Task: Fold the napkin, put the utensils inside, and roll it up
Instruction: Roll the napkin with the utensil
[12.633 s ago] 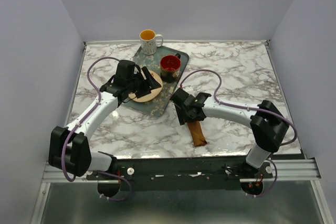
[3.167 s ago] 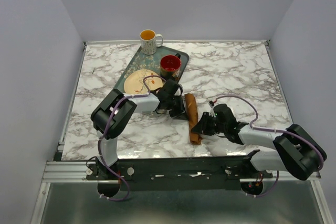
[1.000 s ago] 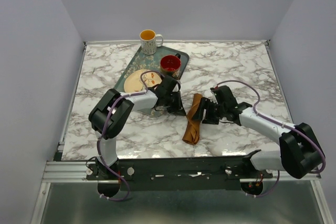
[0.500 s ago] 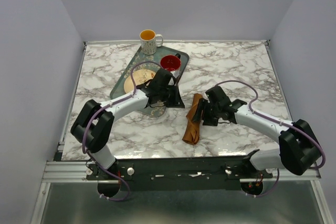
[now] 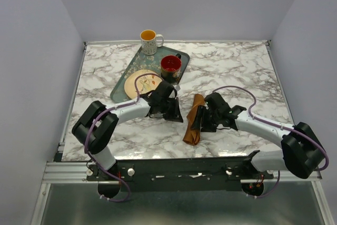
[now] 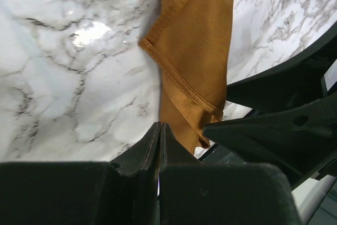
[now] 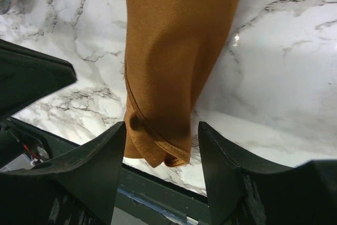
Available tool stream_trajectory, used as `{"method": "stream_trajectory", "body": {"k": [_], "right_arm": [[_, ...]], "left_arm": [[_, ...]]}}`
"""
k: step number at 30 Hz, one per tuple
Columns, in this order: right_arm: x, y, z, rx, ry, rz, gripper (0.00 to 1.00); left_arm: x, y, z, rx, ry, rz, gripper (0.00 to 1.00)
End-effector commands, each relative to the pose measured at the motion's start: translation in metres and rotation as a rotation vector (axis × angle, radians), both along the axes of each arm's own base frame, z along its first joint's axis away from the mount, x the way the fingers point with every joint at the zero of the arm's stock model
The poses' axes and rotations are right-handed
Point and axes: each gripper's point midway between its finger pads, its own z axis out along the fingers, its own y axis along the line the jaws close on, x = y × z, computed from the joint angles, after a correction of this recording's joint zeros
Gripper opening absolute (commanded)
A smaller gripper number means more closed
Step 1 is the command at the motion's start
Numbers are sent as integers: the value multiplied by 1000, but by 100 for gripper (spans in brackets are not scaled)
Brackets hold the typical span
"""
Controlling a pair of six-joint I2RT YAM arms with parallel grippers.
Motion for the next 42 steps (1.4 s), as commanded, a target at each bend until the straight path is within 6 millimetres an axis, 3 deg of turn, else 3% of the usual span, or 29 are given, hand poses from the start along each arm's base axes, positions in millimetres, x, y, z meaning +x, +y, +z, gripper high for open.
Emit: {"method": "stream_trajectory", "body": {"k": [1,19,29,33,42], "right_arm": [[-1,12,6,42,-8,12,65],[3,35,33,116,-41,58,63],[9,46,29,118,-27,72,63],[8,44,23,101,-11,68,63],[8,24,39,30,-60,38,67]], "left_arm": [[-13,-10,-11,-10,34,-34,10],[-30,-30,-26,-22,108,-95,9],[-34,-36,-24,-34,117,-100,8],[-36,-36,-24,-32,117,-103,8],[-23,-23,-12,-8,51,-60,8]]}}
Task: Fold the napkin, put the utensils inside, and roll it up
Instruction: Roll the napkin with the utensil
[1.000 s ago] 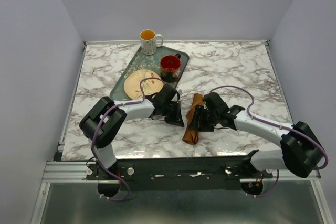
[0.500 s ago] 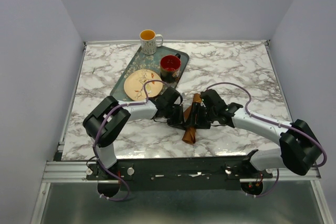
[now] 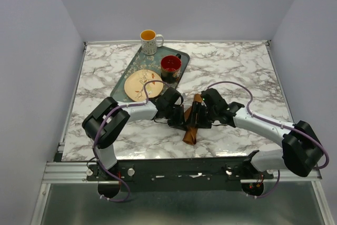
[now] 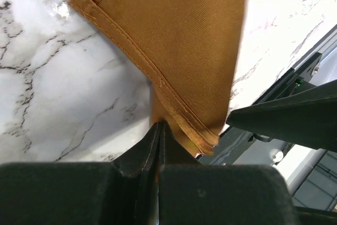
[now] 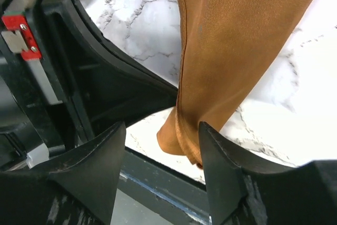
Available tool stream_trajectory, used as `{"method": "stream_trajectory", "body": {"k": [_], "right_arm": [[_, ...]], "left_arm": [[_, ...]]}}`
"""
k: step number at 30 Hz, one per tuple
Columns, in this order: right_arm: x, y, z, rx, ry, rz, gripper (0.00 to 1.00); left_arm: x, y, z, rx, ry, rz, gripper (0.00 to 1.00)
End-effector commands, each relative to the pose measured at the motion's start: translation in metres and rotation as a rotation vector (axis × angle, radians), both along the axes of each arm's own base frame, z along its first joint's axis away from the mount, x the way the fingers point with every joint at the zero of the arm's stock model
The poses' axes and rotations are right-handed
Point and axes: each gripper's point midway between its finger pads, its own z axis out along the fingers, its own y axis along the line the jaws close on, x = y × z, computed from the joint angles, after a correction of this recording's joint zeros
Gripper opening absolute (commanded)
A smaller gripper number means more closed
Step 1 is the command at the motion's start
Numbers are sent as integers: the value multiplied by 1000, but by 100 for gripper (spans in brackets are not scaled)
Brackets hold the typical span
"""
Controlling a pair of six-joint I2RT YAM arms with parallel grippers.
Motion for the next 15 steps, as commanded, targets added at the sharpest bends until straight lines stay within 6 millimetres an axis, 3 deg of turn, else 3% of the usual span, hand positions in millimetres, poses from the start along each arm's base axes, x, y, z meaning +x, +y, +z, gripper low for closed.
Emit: {"method": "stream_trajectory", "body": {"k": [1,6,9,11,15], "right_arm": [[8,-13,16,-68,-53,-49,68],[23,-32,18,-167,-57,-202,72],[31,-38,17,-208,-34,-294,72],[36,-40,16,-221,-41,-312,71],[39,-53,10,-250,-48,-346,65]], "left_arm": [[14,4,24,-19,-77,25,8],[31,19,36,-3,-134,72,8],[42,12,47,-41,-139,76,8],[50,9,38,-27,-119,85,8],[70,-3,40,-26,-133,96,7]]}}
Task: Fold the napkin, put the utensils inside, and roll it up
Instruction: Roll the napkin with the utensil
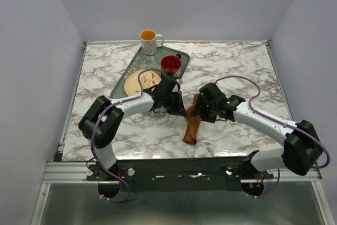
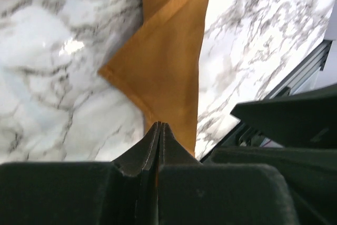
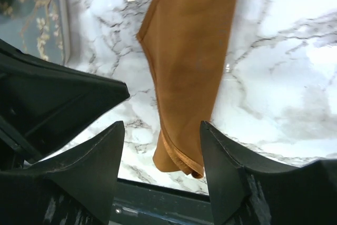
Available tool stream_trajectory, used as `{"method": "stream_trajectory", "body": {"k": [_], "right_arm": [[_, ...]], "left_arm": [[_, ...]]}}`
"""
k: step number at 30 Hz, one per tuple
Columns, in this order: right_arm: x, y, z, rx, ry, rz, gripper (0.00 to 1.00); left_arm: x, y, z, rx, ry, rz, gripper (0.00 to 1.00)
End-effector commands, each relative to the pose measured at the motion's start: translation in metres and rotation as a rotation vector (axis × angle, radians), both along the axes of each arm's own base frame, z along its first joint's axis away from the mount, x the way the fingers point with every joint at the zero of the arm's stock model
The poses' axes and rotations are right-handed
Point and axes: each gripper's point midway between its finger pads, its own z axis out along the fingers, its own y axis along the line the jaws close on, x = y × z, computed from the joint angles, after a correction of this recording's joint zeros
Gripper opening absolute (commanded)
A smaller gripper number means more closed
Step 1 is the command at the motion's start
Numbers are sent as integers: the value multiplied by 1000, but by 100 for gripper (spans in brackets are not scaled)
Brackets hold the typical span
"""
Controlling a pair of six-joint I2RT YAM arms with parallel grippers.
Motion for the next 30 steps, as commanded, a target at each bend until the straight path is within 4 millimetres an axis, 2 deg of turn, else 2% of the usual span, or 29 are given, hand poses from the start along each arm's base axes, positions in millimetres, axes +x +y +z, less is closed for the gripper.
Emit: {"method": "stream_trajectory", "body": {"k": [1,3,4,7,11,15,19,23,26,30], "right_arm": [[4,-31,-13,-100,15,-107,65],[6,-32,-12,-93,-5,-94,63],[7,-34,-15,-92,-6,-91,62],[11,-33,-14,-63,-21,-68,62],[12,-34,-25,-78,0,-43,62],[15,-24,-29,-30,-10,-4,62],[19,-15,-28,-3,-17,28,66],[21,-14,-39,-15,13,26,70],[19,-5,-42,30,32,46,71],[18,-3,-45,34,46,45,71]], "left_arm": [[24,-8,-7,42,-32,12,7],[33,-7,-8,79,-48,17,7],[34,-6,-17,102,-43,10,6],[39,-3,-26,130,-39,22,6],[41,-3,-37,155,-30,30,6],[45,2,-46,194,-40,40,6],[42,-1,-56,196,-17,37,6],[41,-7,-58,188,-8,33,6],[38,-9,-57,186,-6,27,6],[33,-7,-61,191,5,24,5]]}}
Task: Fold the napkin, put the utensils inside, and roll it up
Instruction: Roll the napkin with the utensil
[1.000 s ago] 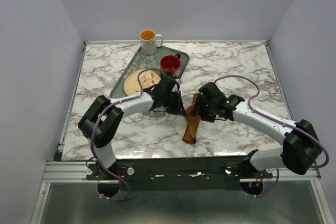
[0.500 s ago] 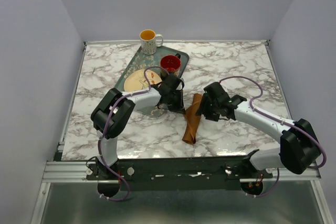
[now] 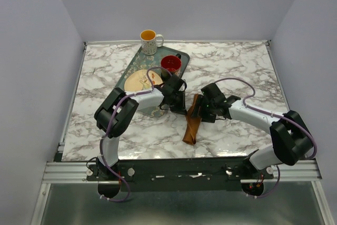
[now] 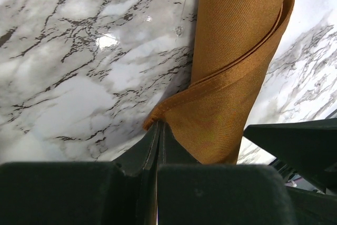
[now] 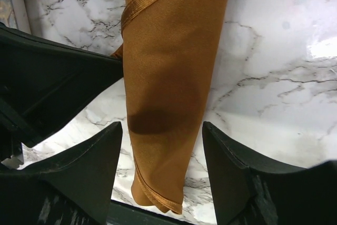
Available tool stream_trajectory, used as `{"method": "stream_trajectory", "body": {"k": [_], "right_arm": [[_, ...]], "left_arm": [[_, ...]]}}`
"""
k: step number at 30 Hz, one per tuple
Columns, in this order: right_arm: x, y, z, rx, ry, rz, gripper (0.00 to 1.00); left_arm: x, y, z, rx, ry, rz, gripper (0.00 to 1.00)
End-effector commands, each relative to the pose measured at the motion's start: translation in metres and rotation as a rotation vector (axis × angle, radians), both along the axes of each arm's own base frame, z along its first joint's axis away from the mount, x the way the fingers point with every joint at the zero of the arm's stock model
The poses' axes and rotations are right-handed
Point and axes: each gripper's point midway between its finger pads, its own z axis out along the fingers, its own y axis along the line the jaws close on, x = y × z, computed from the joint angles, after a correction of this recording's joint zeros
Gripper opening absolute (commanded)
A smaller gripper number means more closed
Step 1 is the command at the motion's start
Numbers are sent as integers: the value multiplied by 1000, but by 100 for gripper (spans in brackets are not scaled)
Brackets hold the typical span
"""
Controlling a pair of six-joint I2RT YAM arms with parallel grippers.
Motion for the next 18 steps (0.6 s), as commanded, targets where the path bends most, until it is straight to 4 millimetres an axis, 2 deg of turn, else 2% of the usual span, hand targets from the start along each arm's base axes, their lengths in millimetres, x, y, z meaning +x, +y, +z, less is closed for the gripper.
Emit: {"method": "stream_trajectory", "body": {"k": [1,4,9,14,18], "right_arm": [[2,7,1,37,-1,19,71],[0,4,3,25,1,15,76],[-14,9,7,-10,48,-8,77],[-26,12,3,-75,72,-53,75],[-25,14,1,-94,82,-94,70]], "left_arm": [[-5,4,-13,36,8,0,5],[-7,6,-14,43,7,2,5],[-6,7,-13,39,3,7,5],[-10,9,-21,42,27,7,5],[-14,12,-27,44,39,13,5]]}}
